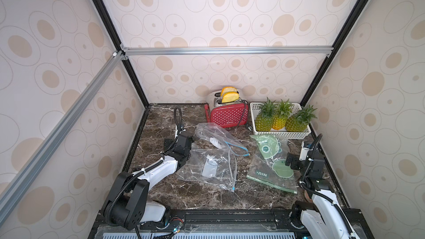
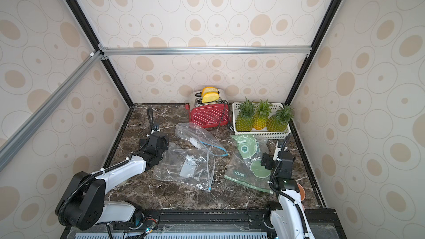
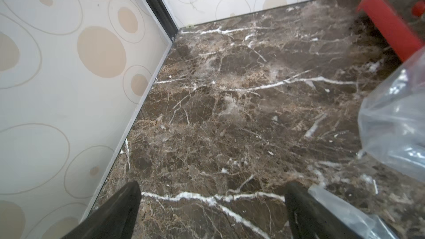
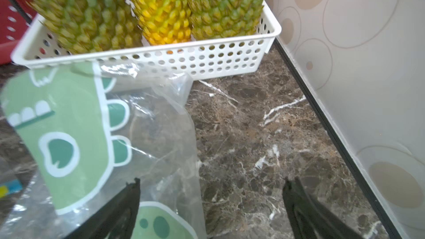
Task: Open the zip-top bag and take out the pineapple
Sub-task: Reset both arms
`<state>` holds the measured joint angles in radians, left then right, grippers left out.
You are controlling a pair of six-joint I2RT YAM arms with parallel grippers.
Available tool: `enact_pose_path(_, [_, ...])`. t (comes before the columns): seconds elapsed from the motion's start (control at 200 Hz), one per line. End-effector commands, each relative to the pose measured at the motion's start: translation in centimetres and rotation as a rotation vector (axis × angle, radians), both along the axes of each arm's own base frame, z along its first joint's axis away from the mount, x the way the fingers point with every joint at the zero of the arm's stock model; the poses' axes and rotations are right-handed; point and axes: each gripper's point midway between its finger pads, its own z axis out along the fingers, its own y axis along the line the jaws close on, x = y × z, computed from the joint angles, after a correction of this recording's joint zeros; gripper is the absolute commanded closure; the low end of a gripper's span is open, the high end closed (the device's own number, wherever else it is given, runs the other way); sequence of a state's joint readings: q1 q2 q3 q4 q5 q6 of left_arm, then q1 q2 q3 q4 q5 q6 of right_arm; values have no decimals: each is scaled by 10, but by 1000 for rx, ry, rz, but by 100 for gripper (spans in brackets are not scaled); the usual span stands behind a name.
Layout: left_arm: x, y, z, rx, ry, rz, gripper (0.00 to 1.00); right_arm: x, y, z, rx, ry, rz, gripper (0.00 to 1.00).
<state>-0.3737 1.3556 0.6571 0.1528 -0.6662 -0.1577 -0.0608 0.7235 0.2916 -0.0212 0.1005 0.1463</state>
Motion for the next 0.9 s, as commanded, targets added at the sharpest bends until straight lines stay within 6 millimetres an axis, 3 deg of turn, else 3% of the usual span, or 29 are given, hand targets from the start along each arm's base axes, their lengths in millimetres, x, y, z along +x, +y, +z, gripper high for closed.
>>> enact_pose_path(0.0, [9, 12, 28, 27, -100, 19, 1, 21, -11, 30, -118, -161, -14, 0])
enact_pose_path(0.16, [5, 27, 25, -3, -94, 16, 1, 37, -20, 7, -150, -163, -51, 0])
enact_pose_path(0.401, [-28, 58, 10, -25, -117, 95, 1, 68, -14, 6, -148, -189, -7, 0])
enact_pose_path(0.636, [-57, 83, -1, -41, -148, 150, 1, 84, -9, 3, -116, -187, 20, 0])
enact_pose_path(0.731, [-55, 85, 0, -53, -198, 161, 1, 87, -4, 4, -100, -200, 45, 0])
enact_pose_path(0.896, [-32, 83, -8, -19, -183, 141, 1, 90, -1, -2, -83, -228, 52, 0])
